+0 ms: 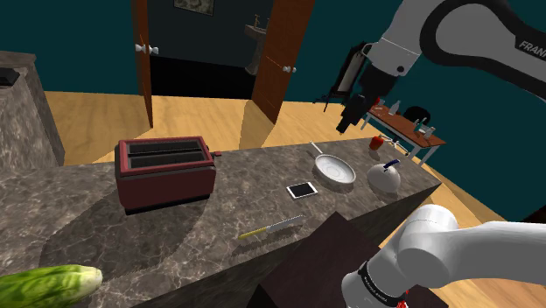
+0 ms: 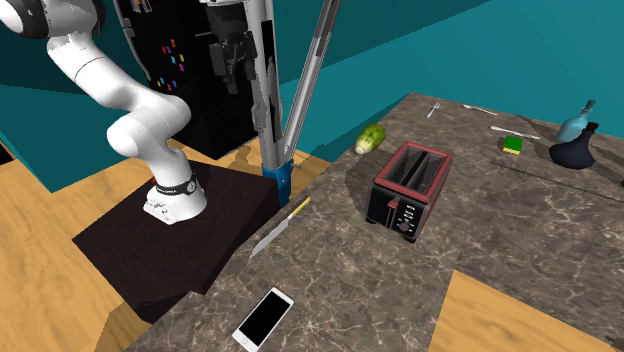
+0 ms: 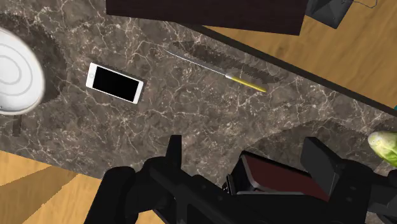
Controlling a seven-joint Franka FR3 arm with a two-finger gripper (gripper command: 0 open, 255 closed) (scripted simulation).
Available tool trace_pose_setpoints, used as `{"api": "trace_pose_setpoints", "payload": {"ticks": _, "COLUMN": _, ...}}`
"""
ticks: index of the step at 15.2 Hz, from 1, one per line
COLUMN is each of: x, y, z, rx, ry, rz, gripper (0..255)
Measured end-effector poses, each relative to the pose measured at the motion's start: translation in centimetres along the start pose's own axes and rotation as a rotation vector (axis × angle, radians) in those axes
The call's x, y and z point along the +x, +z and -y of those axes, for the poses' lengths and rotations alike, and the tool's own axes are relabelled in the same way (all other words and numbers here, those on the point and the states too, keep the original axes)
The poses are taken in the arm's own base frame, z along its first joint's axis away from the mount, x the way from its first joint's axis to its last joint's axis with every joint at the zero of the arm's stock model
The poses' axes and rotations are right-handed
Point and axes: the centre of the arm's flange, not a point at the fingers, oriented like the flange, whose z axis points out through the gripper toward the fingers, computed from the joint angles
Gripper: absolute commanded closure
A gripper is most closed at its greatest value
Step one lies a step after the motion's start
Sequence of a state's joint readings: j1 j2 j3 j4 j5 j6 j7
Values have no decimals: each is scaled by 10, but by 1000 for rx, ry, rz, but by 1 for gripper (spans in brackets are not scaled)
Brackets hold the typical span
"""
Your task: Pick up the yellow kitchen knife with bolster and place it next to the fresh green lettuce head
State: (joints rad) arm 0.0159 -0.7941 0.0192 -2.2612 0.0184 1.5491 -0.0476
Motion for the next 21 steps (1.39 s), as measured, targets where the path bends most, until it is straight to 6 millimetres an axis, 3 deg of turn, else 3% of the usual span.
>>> {"api": "trace_pose_setpoints", "payload": {"ticks": 2, "x": 1, "y": 6, "z": 0, "rx": 0, "ry": -16, "rz": 3, "gripper": 0}}
{"api": "trace_pose_setpoints", "payload": {"ticks": 6, "x": 12, "y": 50, "z": -1, "rx": 1, "ry": -135, "rz": 21, "gripper": 0}}
{"api": "trace_pose_setpoints", "payload": {"ticks": 21, "x": 40, "y": 248, "z": 15, "rx": 6, "ry": -651, "rz": 96, "gripper": 0}}
